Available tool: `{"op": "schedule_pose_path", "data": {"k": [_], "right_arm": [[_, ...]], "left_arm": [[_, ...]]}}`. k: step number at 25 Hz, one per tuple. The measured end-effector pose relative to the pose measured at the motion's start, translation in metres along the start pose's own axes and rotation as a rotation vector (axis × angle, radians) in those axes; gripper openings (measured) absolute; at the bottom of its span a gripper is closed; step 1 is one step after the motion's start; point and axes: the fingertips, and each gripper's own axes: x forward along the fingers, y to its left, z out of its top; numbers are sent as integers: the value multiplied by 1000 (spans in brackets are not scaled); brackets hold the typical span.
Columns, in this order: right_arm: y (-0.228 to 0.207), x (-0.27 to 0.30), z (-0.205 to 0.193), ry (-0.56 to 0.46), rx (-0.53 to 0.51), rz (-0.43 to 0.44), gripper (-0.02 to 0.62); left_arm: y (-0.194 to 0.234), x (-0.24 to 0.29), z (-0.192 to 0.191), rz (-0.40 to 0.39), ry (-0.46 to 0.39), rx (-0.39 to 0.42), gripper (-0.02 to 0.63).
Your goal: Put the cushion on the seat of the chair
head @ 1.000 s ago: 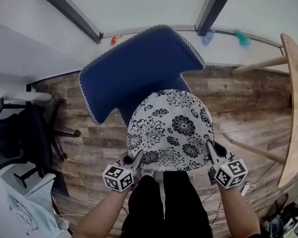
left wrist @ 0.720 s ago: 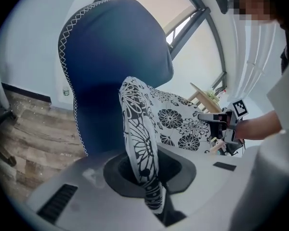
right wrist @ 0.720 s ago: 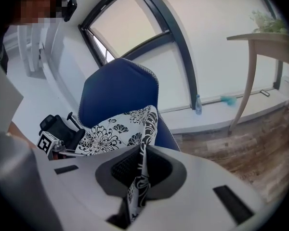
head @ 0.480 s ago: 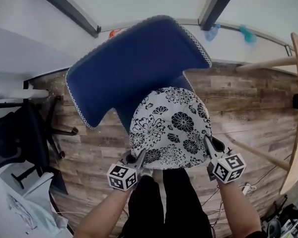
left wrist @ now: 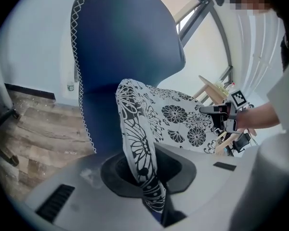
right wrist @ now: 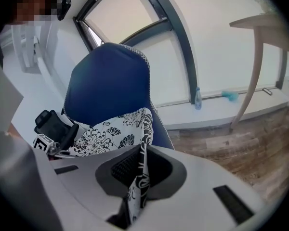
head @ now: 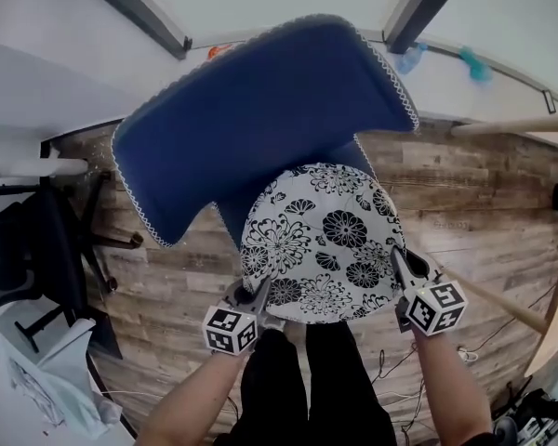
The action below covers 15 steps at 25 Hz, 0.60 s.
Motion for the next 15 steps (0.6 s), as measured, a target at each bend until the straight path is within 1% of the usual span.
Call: {"op": "schedule_pose_path", "data": {"k": [2,4,5,8,10,11,14,15], "right_arm": [[-9,5,-2,3,-5,-12,34],[-18,10,-5,7,-6,-15,34],[-21,13,-7,13,-7,-16,34],[-30,20,-13,45,-20,-25,34],[-35,25,-18,60,-13,-34,34],[-38,26,-20,63,9,-36,35],[-44,32,-26,52,133,-35,35],[-46,33,-28,47,145,-44,35]], "left_arm": [[9,3,-4,31,-4,30,33],[18,4,-6,69,-11,56,77],[23,4,-7,83,-15,54,98],[38,1,-9,102,-28,6,173],[46,-3,-10,111,-33,0,208],[49,-5,-11,118,-32,14,216],[57,-11,-11,138,-23,78,216],[59,-14,-10,141,-23,92,216]]}}
